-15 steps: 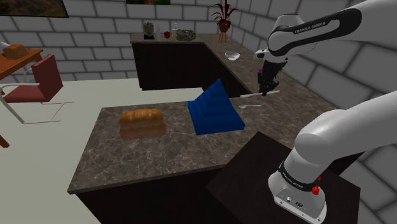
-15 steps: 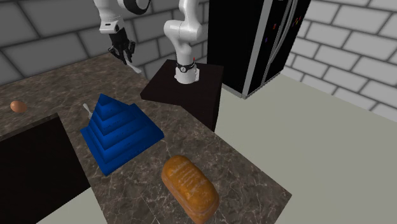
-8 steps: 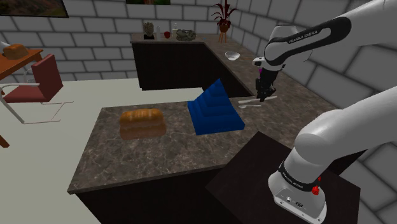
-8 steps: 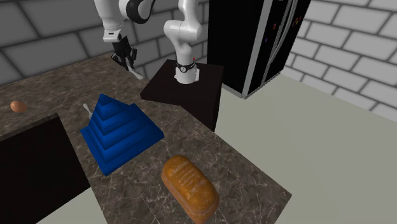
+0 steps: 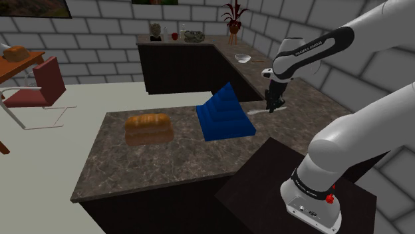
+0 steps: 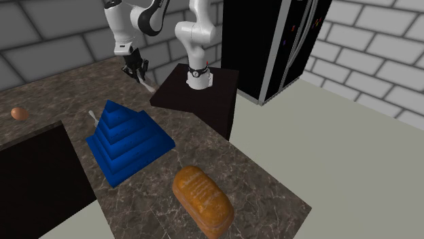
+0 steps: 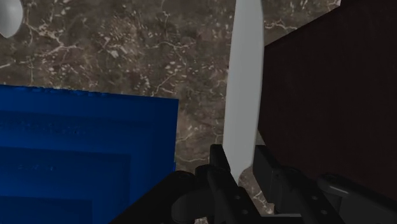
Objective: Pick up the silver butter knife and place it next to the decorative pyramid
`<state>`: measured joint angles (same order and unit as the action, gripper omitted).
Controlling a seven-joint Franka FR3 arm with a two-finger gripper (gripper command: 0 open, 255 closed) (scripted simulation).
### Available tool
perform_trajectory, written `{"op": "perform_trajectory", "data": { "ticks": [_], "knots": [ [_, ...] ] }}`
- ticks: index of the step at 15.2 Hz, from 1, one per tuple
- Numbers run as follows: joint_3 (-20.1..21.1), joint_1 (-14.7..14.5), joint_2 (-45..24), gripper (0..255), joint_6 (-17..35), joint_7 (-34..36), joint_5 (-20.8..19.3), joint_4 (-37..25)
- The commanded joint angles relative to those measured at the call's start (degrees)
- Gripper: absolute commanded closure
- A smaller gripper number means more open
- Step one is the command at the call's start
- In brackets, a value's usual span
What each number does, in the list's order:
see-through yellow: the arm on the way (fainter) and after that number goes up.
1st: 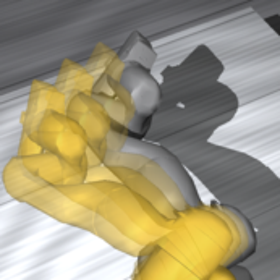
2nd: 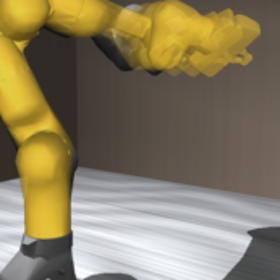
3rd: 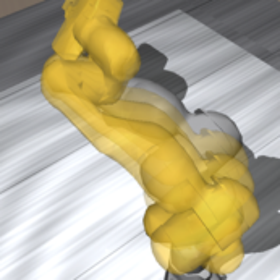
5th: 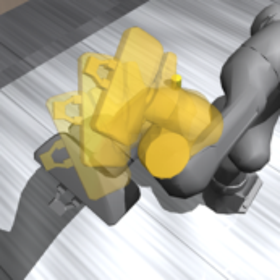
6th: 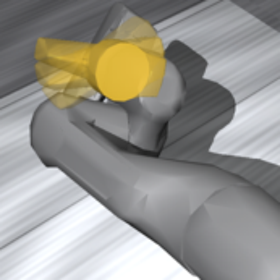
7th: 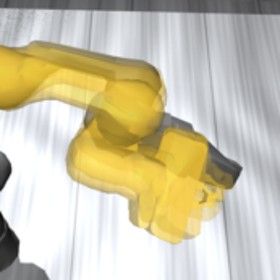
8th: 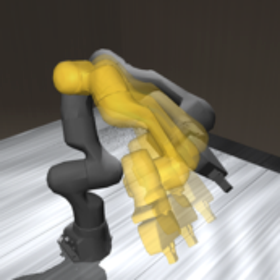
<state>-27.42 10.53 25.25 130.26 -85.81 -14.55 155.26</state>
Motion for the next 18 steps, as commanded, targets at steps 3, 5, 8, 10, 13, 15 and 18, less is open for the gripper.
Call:
{"op": "perform_trajectory", "data": {
  "ticks": [3, 5, 8, 10, 13, 15, 18],
  "knots": [
    [-1.0, -0.3, -2.7, 255, 4.2, -0.3, 0.1, 1.6],
    [-1.5, -0.6, -4.2, 255, 6.4, -0.6, 0.3, 2.2],
    [-2.2, -1.1, -6.7, 255, 9.6, -1.1, 0.8, 3.0],
    [-2.7, -1.5, -8.5, 255, 11.8, -1.6, 1.3, 3.5],
    [-3.6, -2.2, -11.3, 255, 15.1, -2.4, 2.3, 4.0],
    [-4.1, -2.8, -13.3, 255, 17.3, -3.2, 3.3, 4.3],
    [-4.9, -3.8, -16.5, 255, 20.7, -4.7, 5.4, 4.7]
  ]
}}
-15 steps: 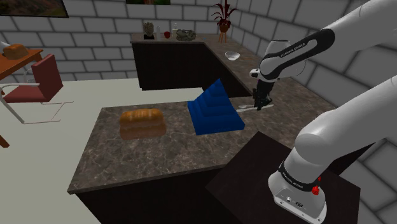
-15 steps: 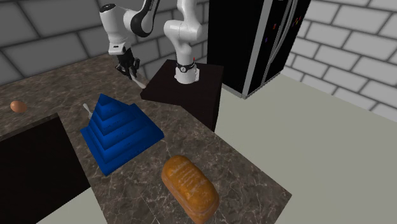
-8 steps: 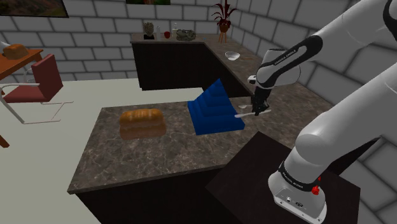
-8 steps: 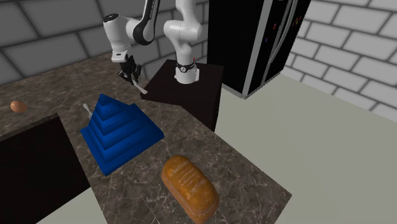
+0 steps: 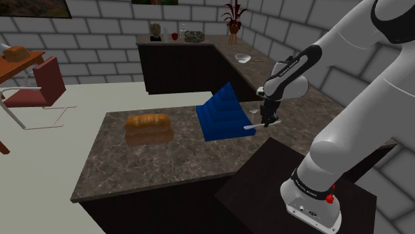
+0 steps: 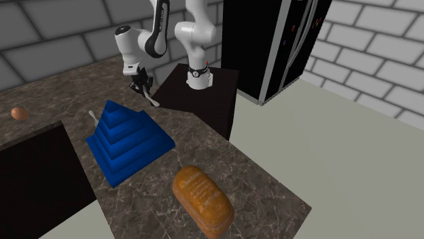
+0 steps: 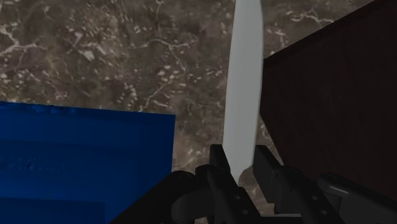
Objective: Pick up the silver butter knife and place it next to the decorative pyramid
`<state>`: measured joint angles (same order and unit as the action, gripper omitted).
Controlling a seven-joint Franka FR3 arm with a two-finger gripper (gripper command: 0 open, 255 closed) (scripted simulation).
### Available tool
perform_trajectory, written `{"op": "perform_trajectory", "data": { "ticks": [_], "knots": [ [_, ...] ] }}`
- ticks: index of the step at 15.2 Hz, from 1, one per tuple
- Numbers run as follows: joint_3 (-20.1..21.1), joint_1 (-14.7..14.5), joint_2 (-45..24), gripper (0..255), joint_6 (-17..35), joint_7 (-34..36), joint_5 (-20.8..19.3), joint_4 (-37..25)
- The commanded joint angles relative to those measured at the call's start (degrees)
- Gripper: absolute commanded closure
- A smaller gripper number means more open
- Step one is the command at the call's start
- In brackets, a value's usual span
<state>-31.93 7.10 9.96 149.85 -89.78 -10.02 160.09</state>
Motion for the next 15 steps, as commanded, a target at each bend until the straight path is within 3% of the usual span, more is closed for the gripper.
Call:
{"op": "perform_trajectory", "data": {
  "ticks": [1, 5, 9, 12, 15],
  "knots": [
    [-0.6, -0.8, -2.4, 255, 2.2, -1.4, 1.8, -0.1],
    [-1.3, -2.5, -7.1, 255, 6.6, -4.9, 6.7, 0.1],
    [-0.7, -3.7, -12.3, 255, 10.7, -10.5, 14.6, -0.1],
    [1.7, -3.1, -16.2, 255, 13.4, -15.9, 22.1, -0.7],
    [5.8, -0.8, -20.0, 255, 15.7, -21.2, 29.4, -1.5]
  ]
}}
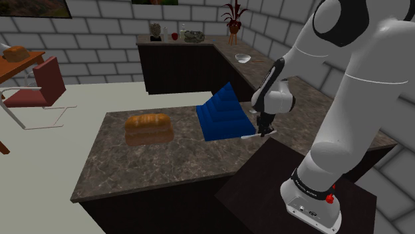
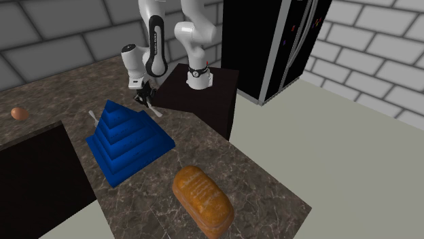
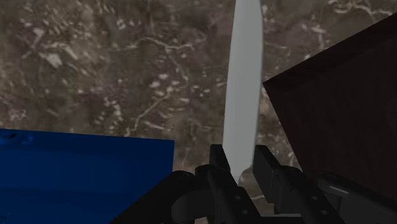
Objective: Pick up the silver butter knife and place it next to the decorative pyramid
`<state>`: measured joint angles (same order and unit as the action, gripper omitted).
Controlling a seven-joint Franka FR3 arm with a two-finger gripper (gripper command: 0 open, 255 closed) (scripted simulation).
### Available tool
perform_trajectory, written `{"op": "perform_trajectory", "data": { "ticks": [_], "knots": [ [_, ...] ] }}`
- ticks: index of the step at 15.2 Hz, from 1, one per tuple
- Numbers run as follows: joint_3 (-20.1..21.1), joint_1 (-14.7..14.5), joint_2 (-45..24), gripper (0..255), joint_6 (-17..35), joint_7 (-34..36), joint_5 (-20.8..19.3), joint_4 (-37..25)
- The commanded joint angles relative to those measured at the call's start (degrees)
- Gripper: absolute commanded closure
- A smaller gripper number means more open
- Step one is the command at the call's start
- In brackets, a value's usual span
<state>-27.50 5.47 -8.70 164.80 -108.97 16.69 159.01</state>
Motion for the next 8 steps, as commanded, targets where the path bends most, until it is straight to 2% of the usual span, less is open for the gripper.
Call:
{"op": "perform_trajectory", "data": {
  "ticks": [1, 5, 8],
  "knots": [
    [3.0, 1.9, -2.5, 255, 1.5, -3.6, 4.9, -0.7],
    [9.3, 6.7, -6.9, 255, 4.3, -9.1, 12.0, -2.2],
    [9.4, 6.8, -6.9, 255, 4.3, -9.0, 11.9, -2.2]
  ]
}}
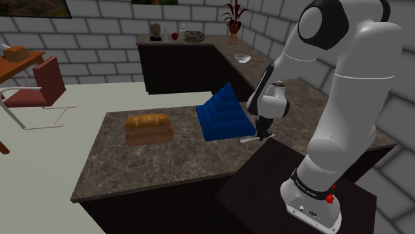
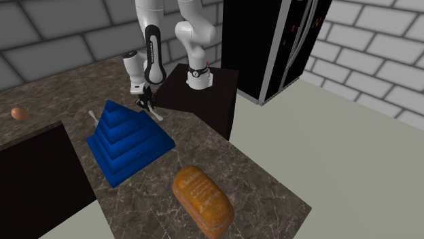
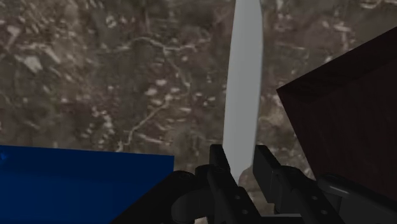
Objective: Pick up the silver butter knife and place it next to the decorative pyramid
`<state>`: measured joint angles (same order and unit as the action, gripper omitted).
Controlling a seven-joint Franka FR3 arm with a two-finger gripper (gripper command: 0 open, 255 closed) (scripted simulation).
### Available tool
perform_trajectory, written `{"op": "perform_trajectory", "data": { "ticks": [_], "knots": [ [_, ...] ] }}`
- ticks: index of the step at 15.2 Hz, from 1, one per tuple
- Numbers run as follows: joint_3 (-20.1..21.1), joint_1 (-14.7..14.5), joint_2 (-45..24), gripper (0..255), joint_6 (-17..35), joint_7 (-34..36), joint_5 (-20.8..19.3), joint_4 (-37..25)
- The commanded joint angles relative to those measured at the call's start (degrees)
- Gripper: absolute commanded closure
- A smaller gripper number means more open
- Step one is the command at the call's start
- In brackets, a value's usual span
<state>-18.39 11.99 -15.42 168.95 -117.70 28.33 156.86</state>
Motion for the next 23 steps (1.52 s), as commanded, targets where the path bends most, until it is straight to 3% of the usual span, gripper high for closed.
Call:
{"op": "perform_trajectory", "data": {
  "ticks": [1, 5, 6, 11, 14, 15, 23],
  "knots": [
    [0.3, 0.2, -0.2, 255, 0.1, -0.2, 0.3, 0.0],
    [0.3, 0.2, -0.2, 255, 0.1, -0.2, 0.3, 0.0],
    [0.3, 0.2, -0.2, 0, 0.1, -0.2, 0.3, 0.0],
    [0.3, 0.2, -0.2, 0, 0.1, -0.2, 0.3, 0.0],
    [-13.0, -9.5, 8.5, 0, -5.6, 10.9, -14.6, 2.3],
    [-15.8, -11.1, 11.1, 0, -7.3, 14.4, -19.6, 2.7],
    [-15.0, -10.2, 11.1, 0, -7.3, 14.6, -19.8, 2.7]
  ]
}}
